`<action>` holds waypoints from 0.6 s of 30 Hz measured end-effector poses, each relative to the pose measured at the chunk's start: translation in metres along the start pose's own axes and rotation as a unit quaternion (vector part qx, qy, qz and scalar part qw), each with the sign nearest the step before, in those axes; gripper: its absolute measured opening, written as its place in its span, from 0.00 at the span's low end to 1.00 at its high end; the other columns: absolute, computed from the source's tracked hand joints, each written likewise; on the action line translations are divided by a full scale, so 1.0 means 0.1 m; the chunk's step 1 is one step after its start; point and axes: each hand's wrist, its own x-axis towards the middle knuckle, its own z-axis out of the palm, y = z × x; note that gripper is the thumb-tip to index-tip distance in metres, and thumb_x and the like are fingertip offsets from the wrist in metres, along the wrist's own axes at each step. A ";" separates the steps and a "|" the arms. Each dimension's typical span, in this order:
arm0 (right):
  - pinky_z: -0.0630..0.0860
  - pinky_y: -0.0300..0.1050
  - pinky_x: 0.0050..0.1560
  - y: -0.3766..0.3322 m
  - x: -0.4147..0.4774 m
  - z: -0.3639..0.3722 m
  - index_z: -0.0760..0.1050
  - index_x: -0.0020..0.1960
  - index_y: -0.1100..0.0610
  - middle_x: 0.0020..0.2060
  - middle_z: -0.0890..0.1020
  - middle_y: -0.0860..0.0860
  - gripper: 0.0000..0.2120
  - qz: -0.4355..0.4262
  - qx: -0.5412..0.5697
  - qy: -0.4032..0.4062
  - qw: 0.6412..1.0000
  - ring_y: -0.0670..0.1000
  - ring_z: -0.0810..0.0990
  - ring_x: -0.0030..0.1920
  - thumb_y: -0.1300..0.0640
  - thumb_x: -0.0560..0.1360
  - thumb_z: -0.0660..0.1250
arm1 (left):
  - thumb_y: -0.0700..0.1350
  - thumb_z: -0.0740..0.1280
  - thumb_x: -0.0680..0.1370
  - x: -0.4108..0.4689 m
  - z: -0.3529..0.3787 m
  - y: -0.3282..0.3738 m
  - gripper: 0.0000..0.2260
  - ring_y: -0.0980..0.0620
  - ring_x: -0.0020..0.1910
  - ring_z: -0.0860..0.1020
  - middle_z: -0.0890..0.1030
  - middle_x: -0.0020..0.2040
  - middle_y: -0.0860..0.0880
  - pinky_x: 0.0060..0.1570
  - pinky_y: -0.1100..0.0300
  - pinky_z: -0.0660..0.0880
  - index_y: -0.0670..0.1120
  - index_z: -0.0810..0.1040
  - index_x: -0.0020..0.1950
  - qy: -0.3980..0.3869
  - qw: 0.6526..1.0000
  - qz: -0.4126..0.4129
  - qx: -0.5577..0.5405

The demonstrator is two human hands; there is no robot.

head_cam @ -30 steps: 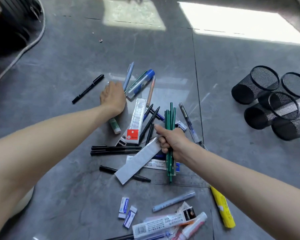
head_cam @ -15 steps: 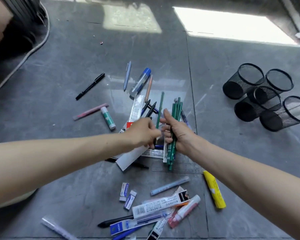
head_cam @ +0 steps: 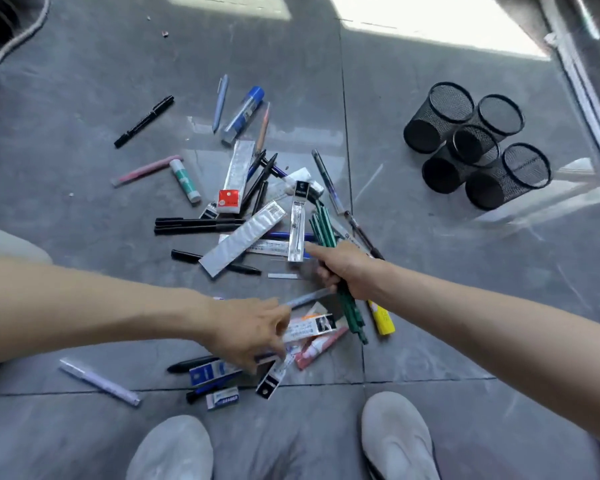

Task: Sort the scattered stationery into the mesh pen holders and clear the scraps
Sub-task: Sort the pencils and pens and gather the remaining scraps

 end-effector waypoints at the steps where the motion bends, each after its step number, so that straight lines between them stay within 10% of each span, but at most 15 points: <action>1: 0.60 0.34 0.20 0.04 -0.03 -0.01 0.63 0.30 0.55 0.19 0.66 0.51 0.21 -0.001 -0.022 0.002 1.000 0.47 0.59 0.16 0.50 0.77 0.65 | 0.50 0.69 0.72 -0.01 0.05 -0.02 0.23 0.46 0.58 0.65 0.66 0.60 0.45 0.55 0.53 0.68 0.52 0.71 0.66 0.029 0.999 0.004 0.033; 7: 0.60 0.36 0.21 0.18 -0.08 -0.06 0.65 0.28 0.55 0.18 0.67 0.51 0.20 0.017 -0.076 0.004 0.997 0.47 0.60 0.17 0.54 0.77 0.64 | 0.41 0.65 0.66 -0.02 0.08 -0.41 0.11 0.44 0.37 0.71 0.72 0.45 0.42 0.34 0.53 0.73 0.44 0.74 0.47 0.276 0.955 -0.030 0.109; 11: 0.60 0.34 0.21 0.19 -0.09 -0.06 0.65 0.30 0.56 0.21 0.66 0.51 0.18 0.020 -0.098 0.011 0.995 0.47 0.61 0.18 0.56 0.77 0.63 | 0.43 0.62 0.68 0.01 0.18 -0.33 0.13 0.44 0.42 0.72 0.72 0.51 0.43 0.37 0.53 0.73 0.46 0.72 0.51 0.241 0.961 0.009 0.135; 18: 0.61 0.35 0.20 0.28 -0.02 -0.15 0.68 0.29 0.61 0.19 0.69 0.53 0.19 0.015 -0.178 0.060 0.982 0.48 0.63 0.17 0.57 0.75 0.69 | 0.42 0.69 0.68 -0.19 0.29 -0.55 0.14 0.43 0.46 0.72 0.71 0.49 0.44 0.38 0.51 0.70 0.42 0.72 0.51 0.262 0.944 -0.196 0.029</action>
